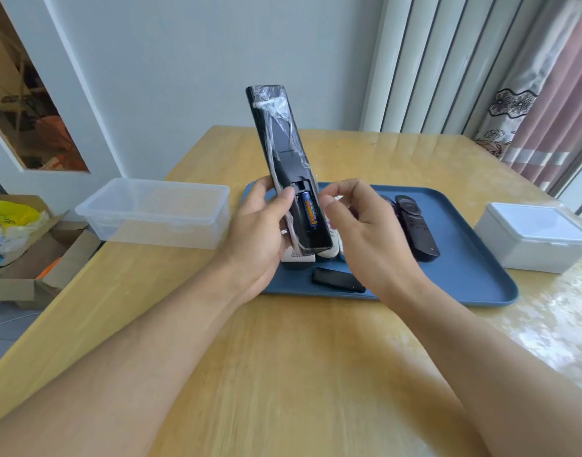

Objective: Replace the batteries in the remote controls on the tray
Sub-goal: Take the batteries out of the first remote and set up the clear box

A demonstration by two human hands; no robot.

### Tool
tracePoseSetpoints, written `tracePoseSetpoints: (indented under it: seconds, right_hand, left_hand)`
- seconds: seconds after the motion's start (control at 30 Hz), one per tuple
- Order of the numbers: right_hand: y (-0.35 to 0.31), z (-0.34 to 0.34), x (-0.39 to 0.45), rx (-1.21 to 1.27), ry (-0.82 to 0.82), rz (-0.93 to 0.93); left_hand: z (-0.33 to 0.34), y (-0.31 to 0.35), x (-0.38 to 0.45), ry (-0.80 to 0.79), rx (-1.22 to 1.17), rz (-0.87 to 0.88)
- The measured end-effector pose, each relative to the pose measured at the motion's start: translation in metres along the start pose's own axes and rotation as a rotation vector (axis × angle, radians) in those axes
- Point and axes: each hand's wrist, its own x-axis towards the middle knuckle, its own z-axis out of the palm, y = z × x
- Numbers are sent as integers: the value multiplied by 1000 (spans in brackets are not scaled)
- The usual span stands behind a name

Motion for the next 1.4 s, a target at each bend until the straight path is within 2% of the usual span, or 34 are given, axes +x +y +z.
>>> tracePoseSetpoints:
  seconds: [0.23,0.5,0.77,1.07,1.4]
  right_hand:
    - [0,3,-2,150,110,78]
    - [-9,-3,-3,392,31,250]
    - [-9,-6,4,509,-81,376]
    - [-13,-8,3,358,-37,371]
    - [-15,-8,1,337,22,378]
  left_hand:
    - [2,-9,-4,-98,40,41]
    - [5,-10,-6,-158,110,163]
    - [3,-14,-6,-195,257,342]
    - [4,-18,-10,-276,425,416]
    - [7,-23,-12,-250,448,408]
